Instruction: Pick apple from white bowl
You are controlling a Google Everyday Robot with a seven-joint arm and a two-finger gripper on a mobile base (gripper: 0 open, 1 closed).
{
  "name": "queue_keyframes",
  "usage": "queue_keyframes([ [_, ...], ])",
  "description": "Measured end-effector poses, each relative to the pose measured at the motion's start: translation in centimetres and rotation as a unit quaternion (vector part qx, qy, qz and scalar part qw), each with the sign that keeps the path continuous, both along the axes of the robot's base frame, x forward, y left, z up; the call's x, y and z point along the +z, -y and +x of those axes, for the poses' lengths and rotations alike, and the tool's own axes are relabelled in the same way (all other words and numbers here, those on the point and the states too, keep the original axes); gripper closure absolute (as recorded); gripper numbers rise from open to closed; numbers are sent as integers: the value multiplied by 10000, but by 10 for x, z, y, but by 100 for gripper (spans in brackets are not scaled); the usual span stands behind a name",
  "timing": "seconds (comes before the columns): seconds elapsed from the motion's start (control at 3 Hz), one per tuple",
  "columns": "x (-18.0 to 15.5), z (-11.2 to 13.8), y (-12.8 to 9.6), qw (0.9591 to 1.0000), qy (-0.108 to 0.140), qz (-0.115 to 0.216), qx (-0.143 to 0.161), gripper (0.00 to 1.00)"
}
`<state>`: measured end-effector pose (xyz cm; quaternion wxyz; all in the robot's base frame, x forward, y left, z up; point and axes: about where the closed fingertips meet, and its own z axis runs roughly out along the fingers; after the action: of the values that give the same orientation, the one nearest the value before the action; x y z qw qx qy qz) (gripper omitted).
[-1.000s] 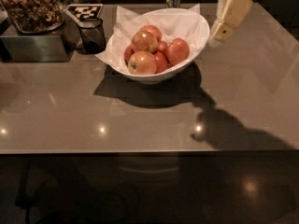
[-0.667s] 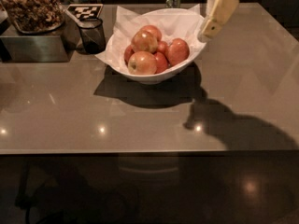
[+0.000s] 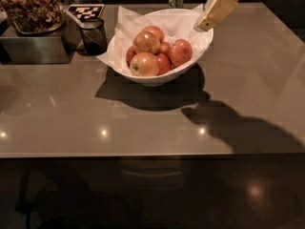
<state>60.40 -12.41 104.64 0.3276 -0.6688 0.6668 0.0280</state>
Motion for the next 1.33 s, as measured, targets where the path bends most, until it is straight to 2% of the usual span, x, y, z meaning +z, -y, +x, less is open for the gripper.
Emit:
queue_keyframes([
  [0.33, -11, 13, -11, 9998, -91, 117, 158, 31],
  [0.67, -28, 31, -30, 9982, -296, 211, 476, 22],
  [1.0, -42, 40, -38, 9967, -469, 243, 616, 15],
  [1.33, -57, 45, -41, 9952, -676, 242, 671, 16],
])
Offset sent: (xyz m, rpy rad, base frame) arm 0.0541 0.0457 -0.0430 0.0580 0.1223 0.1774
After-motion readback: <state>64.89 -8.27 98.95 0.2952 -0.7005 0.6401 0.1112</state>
